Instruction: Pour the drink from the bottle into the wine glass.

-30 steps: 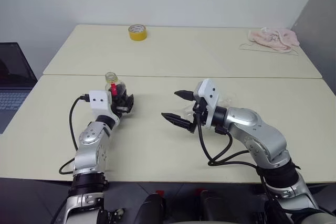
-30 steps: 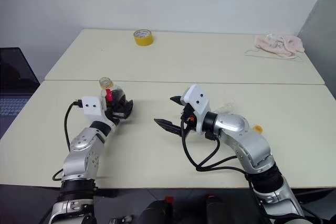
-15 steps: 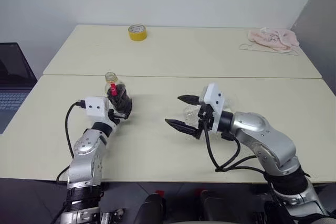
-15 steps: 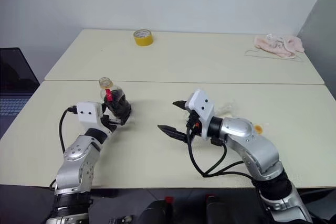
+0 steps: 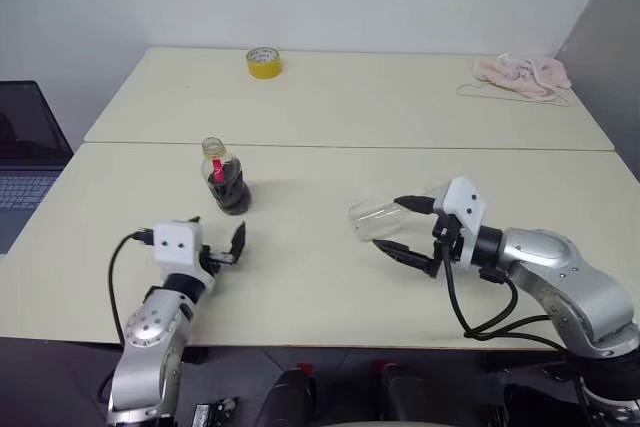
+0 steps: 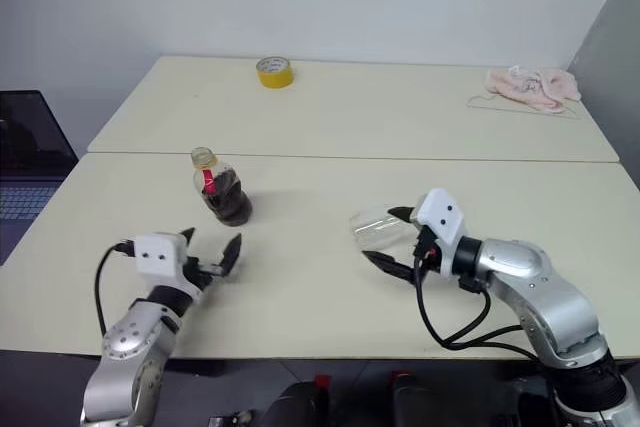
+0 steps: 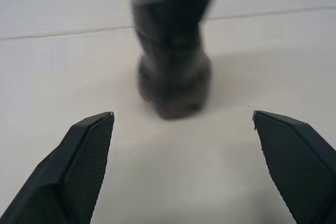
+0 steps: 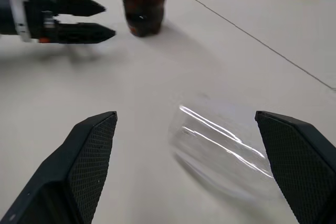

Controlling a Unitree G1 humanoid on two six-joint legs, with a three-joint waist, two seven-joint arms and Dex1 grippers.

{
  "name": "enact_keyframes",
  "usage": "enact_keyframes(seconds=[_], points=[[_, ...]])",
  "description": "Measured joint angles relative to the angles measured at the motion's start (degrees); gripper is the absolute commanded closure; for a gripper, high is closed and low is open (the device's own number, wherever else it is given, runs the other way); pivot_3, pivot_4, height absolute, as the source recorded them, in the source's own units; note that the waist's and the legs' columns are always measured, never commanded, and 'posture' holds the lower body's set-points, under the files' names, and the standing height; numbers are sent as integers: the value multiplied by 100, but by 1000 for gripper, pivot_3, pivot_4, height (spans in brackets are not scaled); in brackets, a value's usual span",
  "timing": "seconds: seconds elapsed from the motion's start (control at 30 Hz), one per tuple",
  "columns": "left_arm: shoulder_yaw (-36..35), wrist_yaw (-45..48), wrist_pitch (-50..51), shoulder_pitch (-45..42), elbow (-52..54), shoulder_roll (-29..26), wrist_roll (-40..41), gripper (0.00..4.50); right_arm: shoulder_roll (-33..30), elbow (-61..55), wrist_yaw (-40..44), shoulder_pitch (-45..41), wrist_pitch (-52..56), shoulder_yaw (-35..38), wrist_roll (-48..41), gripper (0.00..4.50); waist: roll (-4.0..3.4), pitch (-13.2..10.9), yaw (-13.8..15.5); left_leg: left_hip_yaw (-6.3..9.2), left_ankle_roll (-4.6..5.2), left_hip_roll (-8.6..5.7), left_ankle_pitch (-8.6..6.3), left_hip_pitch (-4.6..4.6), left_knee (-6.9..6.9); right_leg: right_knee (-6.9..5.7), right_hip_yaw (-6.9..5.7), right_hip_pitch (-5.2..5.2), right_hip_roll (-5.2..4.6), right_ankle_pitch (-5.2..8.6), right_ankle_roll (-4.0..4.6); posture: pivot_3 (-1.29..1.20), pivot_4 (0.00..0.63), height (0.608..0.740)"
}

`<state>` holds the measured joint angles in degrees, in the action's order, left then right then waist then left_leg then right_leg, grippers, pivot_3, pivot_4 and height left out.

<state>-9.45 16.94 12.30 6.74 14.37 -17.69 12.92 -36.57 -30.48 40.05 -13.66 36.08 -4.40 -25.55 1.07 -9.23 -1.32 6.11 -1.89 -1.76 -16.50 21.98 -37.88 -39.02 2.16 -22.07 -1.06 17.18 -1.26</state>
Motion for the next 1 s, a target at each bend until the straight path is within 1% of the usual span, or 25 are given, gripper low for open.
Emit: enact_keyframes(seconds=[0.1, 0.17, 0.37, 0.4, 0.5, 0.63, 0.77, 1.0], points=[[193, 160, -13, -81, 97, -24, -11, 31, -16, 24, -42, 17, -164, -1, 218, 0, 0, 0, -2, -3, 0, 0, 0, -1, 1, 1, 2, 2, 1, 0, 0, 0, 150, 740], [362, 313, -12, -183, 145, -112, -26, 31, -68, 132, -182, 14, -385, -27, 593, 0, 0, 0, -1, -5, -1, -1, 0, -1, 0, 2, 4, 2, 0, 0, 0, 0, 150, 740], [789, 692, 212, -486, 575, -414, -80, 31, -571, 698, -326, 7, -1251, -338, 1947, 0, 0, 0, -1, -6, -3, -1, 1, -2, 0, 2, 4, 2, 0, 0, 0, 0, 150, 740], [847, 746, 242, -516, 628, -443, -79, 31, -627, 746, -331, 5, -1341, -390, 2069, 0, -1, 0, -3, -8, -3, -1, 1, -2, 1, 2, 6, 2, 0, 0, 0, 0, 150, 740], [1159, 938, 461, -690, 884, -547, -76, 31, -844, 1076, -436, -59, -1907, -669, 2883, 0, 0, 0, -3, -8, -5, -1, 3, -2, 0, 2, 6, 2, 0, 0, 0, 0, 150, 740], [1311, 995, 683, -1058, 1009, -496, -48, 31, -821, 1533, -844, -322, -2476, -992, 3893, 0, 0, 0, -12, -11, -23, 0, 13, -4, 1, 0, 7, 1, 1, 0, 0, 0, 150, 740], [1322, 1002, 762, -1246, 964, -475, -38, 31, -554, 1917, -1335, -488, -2757, -1225, 4791, 0, 0, 0, -18, -14, -25, 0, 14, -4, 1, 0, 11, 1, 1, 0, 0, 0, 150, 740], [1357, 1027, 773, -1441, 868, -451, -25, 31, -110, 2250, -1872, -509, -3012, -1492, 5701, 0, 0, 0, -13, -15, -26, -1, 14, -4, 0, 0, 12, 1, 1, 0, 0, 0, 150, 740]])
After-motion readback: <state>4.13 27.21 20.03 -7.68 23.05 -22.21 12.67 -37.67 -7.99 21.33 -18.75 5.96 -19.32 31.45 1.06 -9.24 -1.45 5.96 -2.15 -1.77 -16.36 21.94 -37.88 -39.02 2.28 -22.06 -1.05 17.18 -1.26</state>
